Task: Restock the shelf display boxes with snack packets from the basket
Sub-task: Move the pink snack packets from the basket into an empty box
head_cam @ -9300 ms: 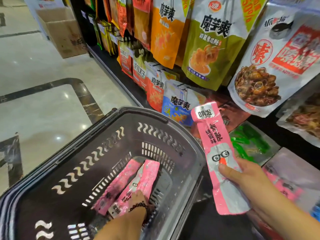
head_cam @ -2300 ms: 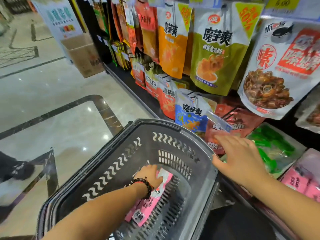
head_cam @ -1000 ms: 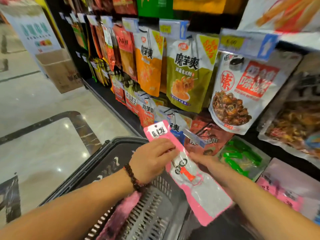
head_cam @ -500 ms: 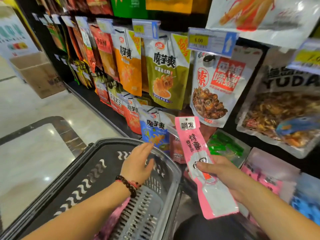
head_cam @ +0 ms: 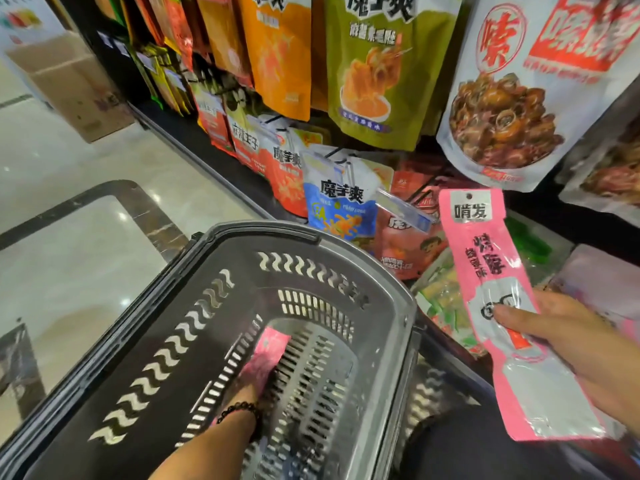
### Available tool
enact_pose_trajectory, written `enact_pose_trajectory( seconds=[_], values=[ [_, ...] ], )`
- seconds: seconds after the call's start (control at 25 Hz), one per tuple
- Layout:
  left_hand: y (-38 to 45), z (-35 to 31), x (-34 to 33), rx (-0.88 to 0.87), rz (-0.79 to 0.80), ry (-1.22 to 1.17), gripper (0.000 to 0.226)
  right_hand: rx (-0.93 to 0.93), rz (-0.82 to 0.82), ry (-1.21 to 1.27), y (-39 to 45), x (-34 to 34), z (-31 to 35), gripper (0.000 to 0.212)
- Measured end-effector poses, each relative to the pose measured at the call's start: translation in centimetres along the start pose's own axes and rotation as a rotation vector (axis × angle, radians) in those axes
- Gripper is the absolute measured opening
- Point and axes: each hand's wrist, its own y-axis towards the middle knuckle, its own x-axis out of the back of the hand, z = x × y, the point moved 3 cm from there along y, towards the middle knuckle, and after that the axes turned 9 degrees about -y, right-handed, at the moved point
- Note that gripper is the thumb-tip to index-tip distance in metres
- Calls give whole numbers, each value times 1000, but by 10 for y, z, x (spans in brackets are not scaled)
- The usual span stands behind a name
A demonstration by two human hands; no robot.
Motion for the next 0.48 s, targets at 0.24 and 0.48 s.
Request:
enact_pose_trajectory(
  seconds=[0.24, 0.48],
  values=[
    [-21, -4, 12, 237, -38, -40, 98, -47, -30, -1, 4, 12, -12, 55],
    [-60, -84, 45, 268, -51, -426, 49, -12, -51, 61, 15, 11, -11, 29]
  ],
)
